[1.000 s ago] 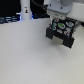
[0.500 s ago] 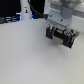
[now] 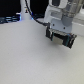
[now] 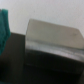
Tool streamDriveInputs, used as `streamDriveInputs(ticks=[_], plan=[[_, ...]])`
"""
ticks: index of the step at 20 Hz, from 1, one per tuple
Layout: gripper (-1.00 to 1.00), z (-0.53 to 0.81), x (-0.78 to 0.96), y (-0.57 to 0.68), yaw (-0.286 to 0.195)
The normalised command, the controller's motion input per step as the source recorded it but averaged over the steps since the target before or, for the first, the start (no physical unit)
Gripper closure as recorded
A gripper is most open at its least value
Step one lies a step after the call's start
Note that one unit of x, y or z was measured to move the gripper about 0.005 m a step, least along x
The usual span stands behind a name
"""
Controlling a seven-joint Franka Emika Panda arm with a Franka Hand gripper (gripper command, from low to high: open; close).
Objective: Open the kcup holder, insert the kcup into the holder, and close the kcup holder
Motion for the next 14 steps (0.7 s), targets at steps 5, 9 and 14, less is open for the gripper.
streamDriveInputs(ticks=[5,9,14], plan=[[-1.00,-0.14,-0.39,0.31,0.155],[-1.00,-0.04,-0.48,0.29,0.151],[-1.00,0.00,-0.48,0.35,0.147]])
